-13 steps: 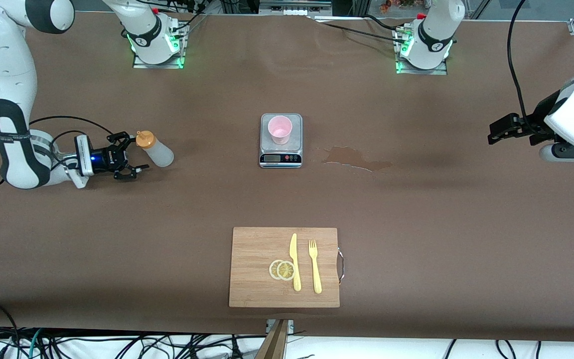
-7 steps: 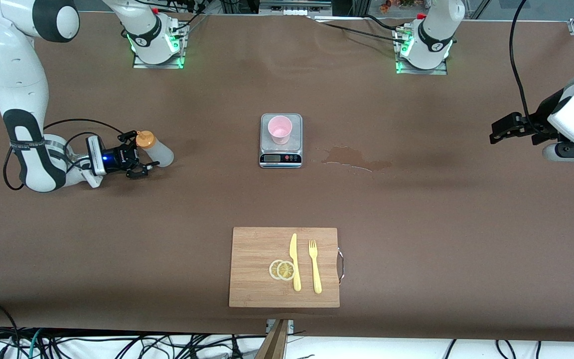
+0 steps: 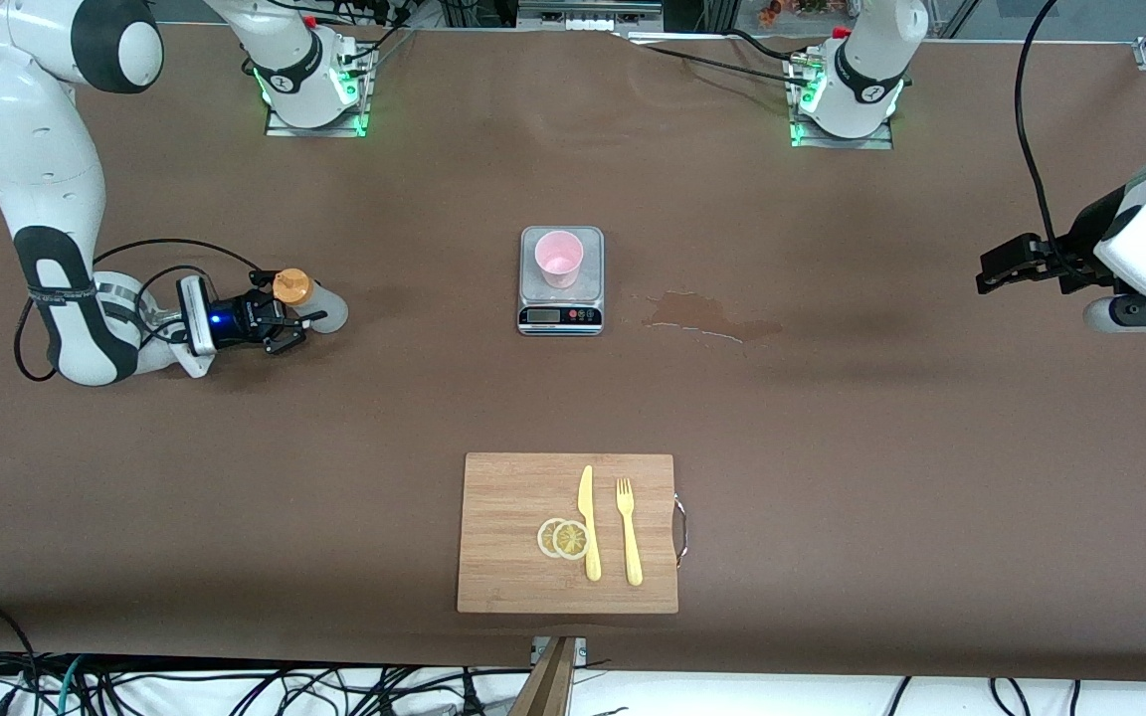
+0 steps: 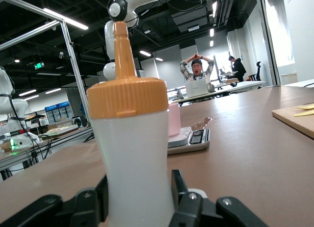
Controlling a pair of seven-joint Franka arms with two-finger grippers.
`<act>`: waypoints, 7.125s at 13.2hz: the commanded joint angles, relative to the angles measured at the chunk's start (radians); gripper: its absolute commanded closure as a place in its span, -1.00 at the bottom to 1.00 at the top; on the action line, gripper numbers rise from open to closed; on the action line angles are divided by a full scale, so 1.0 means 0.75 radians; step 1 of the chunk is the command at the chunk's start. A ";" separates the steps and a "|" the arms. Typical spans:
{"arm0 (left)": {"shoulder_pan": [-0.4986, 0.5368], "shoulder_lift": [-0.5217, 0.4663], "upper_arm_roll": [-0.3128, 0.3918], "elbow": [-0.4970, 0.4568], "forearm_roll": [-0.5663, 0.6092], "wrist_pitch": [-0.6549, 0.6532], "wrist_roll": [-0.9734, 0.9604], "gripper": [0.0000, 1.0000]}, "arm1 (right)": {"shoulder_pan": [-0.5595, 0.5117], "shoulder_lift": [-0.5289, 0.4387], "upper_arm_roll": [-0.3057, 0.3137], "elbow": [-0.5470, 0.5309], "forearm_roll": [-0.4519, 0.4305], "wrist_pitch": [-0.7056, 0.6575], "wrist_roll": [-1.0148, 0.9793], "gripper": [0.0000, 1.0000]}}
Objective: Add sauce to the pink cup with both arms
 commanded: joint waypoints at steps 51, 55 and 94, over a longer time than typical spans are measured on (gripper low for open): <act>-0.003 0.021 -0.011 0.047 -0.015 -0.033 -0.012 -1.00 | 1.521 -0.937 -0.001 -0.237 -1.702 1.014 2.536 0.43; -0.003 0.019 -0.011 0.047 -0.017 -0.033 -0.012 -1.00 | 1.517 -1.070 -0.015 -0.499 -1.654 1.338 2.536 0.43; -0.005 0.019 -0.011 0.049 -0.017 -0.033 -0.012 -1.00 | 0.410 -0.199 -0.352 -0.121 0.111 0.154 -0.080 0.42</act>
